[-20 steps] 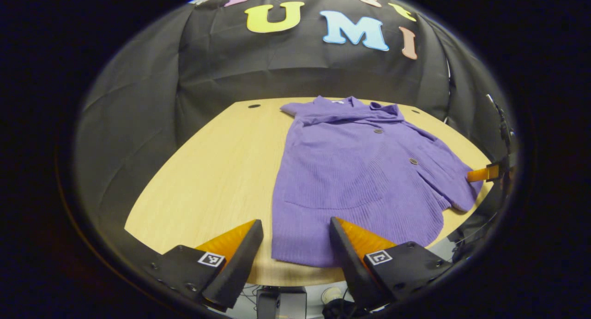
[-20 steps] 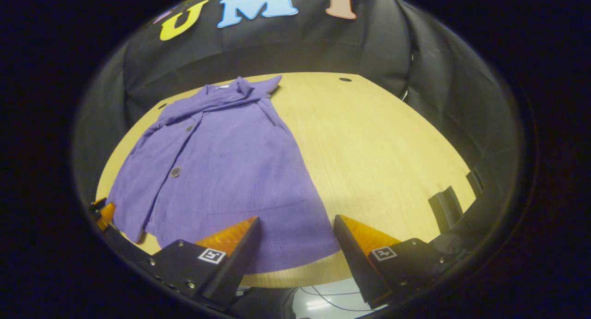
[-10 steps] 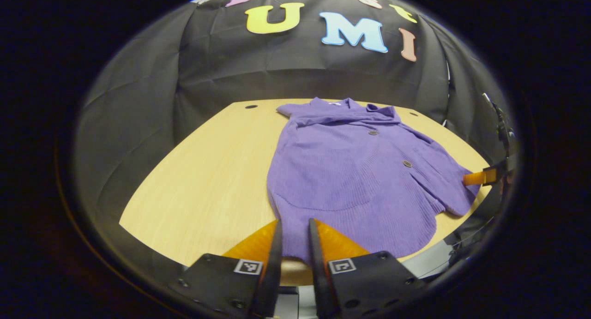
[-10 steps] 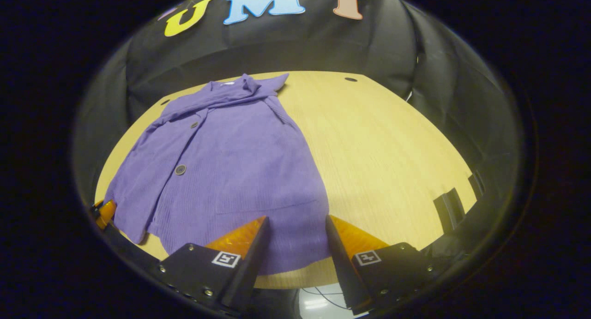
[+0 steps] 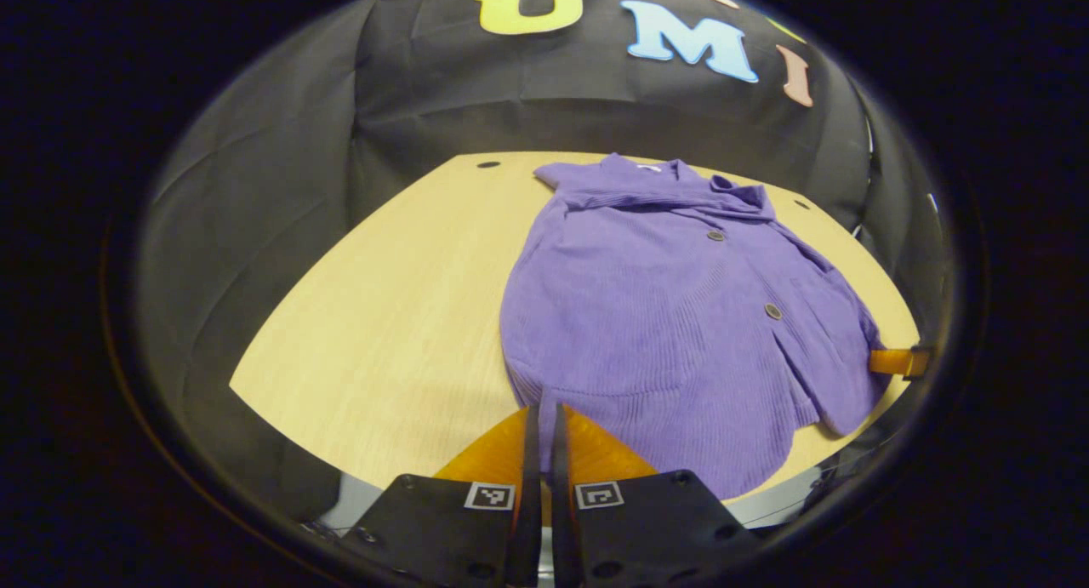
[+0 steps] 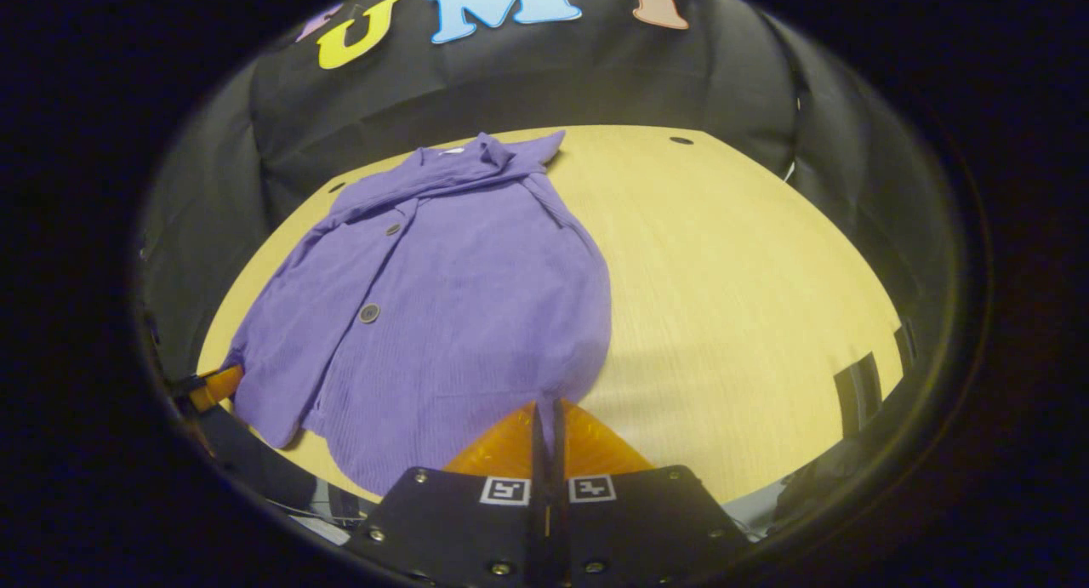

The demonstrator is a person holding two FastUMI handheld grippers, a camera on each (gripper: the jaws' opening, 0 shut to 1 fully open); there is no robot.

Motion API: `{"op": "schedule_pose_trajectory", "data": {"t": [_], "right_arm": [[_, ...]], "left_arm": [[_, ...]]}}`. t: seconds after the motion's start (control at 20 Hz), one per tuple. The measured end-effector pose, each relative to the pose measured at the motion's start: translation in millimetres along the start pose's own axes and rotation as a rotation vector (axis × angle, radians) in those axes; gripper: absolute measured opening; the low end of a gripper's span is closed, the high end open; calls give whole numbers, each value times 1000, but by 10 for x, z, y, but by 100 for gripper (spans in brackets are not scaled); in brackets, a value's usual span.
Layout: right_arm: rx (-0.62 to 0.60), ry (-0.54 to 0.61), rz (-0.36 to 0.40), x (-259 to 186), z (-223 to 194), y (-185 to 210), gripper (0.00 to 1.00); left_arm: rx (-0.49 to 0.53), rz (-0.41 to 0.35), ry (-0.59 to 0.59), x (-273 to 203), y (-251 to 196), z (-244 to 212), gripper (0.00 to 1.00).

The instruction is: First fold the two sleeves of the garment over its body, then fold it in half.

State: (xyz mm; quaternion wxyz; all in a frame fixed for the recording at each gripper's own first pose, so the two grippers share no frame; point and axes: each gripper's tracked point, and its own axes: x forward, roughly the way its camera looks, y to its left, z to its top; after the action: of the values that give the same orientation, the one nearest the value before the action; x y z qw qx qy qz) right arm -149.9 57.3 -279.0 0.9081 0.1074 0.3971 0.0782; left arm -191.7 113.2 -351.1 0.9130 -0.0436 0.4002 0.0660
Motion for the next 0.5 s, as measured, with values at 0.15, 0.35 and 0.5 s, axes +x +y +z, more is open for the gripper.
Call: {"op": "schedule_pose_trajectory", "data": {"t": [0.15,0.35,0.5], "right_arm": [[127,21,121,-58,21,6,2],[148,-37,189,-309,271,-141,2],[113,-71,259,-458,525,-108,2]], "left_arm": [[-192,-16,47,-15,-84,47,12],[-403,46,-14,-163,0,338,6],[-387,59,-74,-313,-79,603,6]]}}
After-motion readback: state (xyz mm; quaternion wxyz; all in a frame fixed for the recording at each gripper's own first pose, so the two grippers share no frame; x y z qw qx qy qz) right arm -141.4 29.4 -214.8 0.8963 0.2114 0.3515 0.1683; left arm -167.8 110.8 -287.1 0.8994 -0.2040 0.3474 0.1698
